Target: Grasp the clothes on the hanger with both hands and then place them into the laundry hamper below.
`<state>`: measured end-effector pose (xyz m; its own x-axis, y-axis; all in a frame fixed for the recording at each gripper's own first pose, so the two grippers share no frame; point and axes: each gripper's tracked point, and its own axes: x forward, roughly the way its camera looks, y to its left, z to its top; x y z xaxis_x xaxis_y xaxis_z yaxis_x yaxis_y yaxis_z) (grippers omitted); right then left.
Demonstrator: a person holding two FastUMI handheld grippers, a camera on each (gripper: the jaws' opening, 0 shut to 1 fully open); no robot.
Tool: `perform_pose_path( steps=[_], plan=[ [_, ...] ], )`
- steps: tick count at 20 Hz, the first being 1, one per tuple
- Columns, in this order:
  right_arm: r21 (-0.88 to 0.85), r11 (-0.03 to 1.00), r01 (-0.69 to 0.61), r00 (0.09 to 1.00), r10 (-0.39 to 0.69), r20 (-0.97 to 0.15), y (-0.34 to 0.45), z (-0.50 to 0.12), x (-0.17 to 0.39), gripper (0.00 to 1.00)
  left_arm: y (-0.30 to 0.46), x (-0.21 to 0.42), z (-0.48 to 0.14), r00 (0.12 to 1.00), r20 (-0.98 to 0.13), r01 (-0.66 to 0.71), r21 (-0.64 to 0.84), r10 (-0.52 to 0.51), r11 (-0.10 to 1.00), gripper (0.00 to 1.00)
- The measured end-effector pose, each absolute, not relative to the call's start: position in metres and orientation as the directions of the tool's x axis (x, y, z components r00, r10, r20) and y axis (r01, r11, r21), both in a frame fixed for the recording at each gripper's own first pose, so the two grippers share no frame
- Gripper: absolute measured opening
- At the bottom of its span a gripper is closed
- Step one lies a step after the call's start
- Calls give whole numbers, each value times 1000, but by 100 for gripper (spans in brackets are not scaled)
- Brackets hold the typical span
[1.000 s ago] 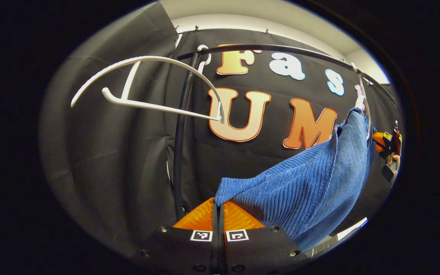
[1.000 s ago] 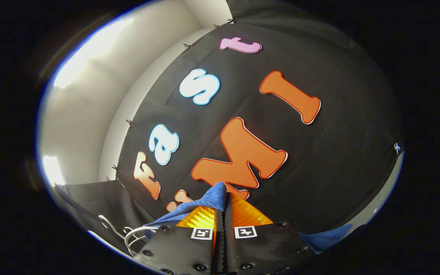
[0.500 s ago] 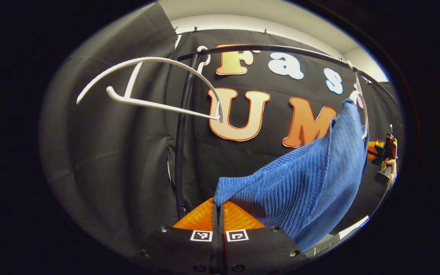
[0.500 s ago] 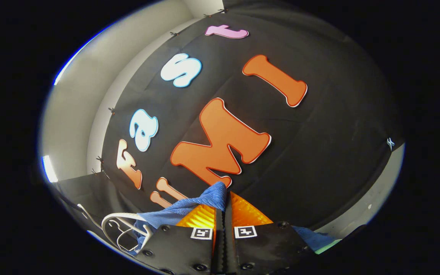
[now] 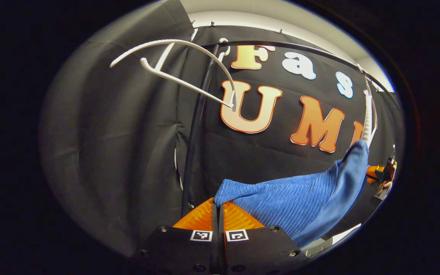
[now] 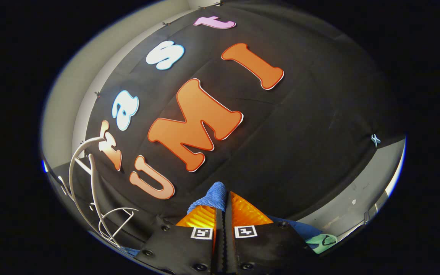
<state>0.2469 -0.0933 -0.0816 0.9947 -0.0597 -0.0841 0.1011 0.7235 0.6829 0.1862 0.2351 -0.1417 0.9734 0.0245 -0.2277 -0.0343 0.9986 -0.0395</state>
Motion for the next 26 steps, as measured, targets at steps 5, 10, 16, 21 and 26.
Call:
perform_pose_path(
  steps=[5,10,16,21,26],
  plan=[
    [640,762,102,993,-35,-116,-74,-94,228,7,222,168,-169,958,-286,9,-59,-26,998,0],
    [608,784,122,987,-31,-159,-61,-115,205,7,199,155,-174,952,-298,66,-16,-68,998,0],
    [577,804,147,975,-19,-221,-46,-149,166,7,163,134,-183,939,-317,135,-21,-134,991,0],
    [546,823,156,961,1,-276,-29,-176,140,7,117,122,-198,913,-345,213,-46,-216,976,0],
    [511,844,165,944,16,-331,-9,-205,119,7,61,112,-217,871,-384,304,-67,-306,950,0]
  ],
)
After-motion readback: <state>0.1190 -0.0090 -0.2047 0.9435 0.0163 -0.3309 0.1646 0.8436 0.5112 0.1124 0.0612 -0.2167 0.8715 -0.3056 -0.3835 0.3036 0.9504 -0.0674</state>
